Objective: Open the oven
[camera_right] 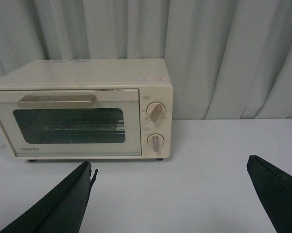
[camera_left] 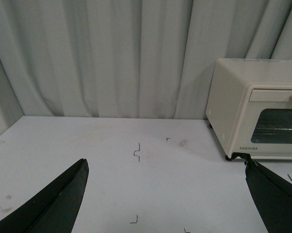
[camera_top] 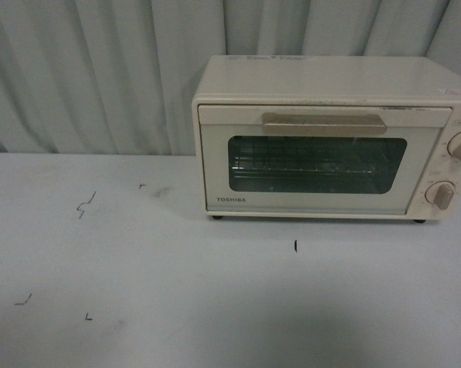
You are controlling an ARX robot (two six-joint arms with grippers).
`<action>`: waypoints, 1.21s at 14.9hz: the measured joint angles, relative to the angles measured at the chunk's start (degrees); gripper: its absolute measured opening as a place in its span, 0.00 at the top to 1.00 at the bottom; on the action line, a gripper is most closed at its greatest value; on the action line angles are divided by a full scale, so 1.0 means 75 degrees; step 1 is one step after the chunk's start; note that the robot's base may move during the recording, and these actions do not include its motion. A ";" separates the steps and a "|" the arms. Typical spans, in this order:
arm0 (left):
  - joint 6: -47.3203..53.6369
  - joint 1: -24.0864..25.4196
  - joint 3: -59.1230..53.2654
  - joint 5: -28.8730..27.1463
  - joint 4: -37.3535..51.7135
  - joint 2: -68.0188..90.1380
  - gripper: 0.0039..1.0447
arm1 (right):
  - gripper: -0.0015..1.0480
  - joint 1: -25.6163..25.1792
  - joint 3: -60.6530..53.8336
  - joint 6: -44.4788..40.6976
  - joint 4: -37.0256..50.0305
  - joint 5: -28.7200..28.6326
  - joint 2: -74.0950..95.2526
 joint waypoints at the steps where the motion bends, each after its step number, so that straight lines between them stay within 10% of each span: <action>1: 0.0000 0.0000 0.0000 -0.0003 -0.0006 0.0000 0.06 | 0.06 0.0000 0.0000 -0.0003 0.0000 0.0000 0.0003; 13: 0.0000 0.0000 0.0000 -0.0003 -0.0003 0.0000 0.06 | 0.06 0.0000 0.0000 0.0000 0.0000 0.0000 -0.0003; 16: -0.0705 0.0224 0.1717 0.0784 -0.3273 0.2192 0.06 | 0.06 0.0000 0.0000 0.0000 0.0006 -0.0003 -0.0006; 18: -0.1609 -0.0717 0.2500 0.0711 -0.2978 0.2999 0.06 | 0.06 0.0000 0.0000 0.0000 -0.0003 -0.0003 -0.0003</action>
